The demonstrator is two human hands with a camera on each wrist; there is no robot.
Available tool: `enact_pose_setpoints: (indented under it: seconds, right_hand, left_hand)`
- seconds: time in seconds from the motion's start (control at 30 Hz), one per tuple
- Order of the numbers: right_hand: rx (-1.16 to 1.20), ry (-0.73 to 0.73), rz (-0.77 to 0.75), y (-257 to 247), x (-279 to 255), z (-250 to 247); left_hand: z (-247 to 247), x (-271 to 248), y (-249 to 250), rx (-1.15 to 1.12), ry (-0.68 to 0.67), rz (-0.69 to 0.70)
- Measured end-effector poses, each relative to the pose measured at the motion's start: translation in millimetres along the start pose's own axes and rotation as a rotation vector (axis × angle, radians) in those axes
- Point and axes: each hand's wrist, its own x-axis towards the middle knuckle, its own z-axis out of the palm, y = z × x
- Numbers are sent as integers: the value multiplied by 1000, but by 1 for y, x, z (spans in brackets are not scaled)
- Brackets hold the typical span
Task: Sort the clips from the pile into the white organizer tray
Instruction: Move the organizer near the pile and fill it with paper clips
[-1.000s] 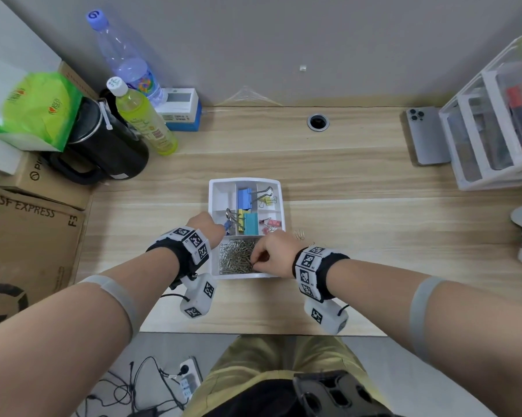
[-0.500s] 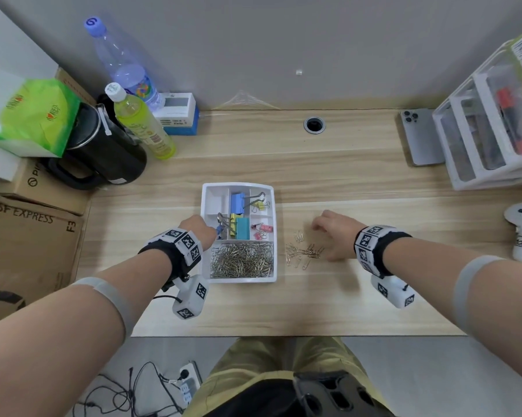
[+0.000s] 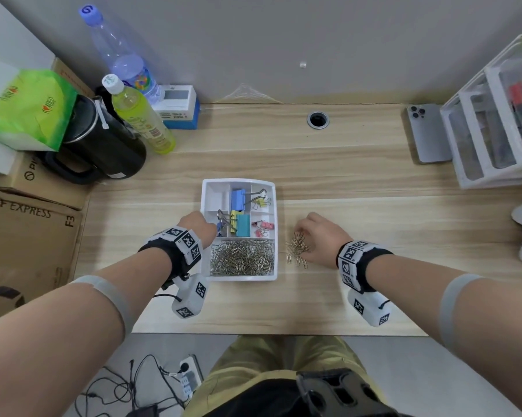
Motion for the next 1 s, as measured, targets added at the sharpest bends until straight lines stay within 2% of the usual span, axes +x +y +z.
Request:
enact_pose_setpoints:
  seconds: [0.1,0.27,0.53,0.73,1.0]
  right_hand:
    - [-37,27,8,2,-2,1]
    - [-93,-87,-108,-1,3,10]
    - [11,-36,-116,-10,4,17]
    - [-20,18,-112,-20,4,26]
    - [42,45,-122,-12,1,28]
  left_hand:
    - [1,1,-1,-9,-6,2]
    - [1,0,-1,5,10,14]
    - [1,1,-3,-12,2,14]
    - [1,0,-3,-1,-7,17]
    - [1,0,-3,20,0,22]
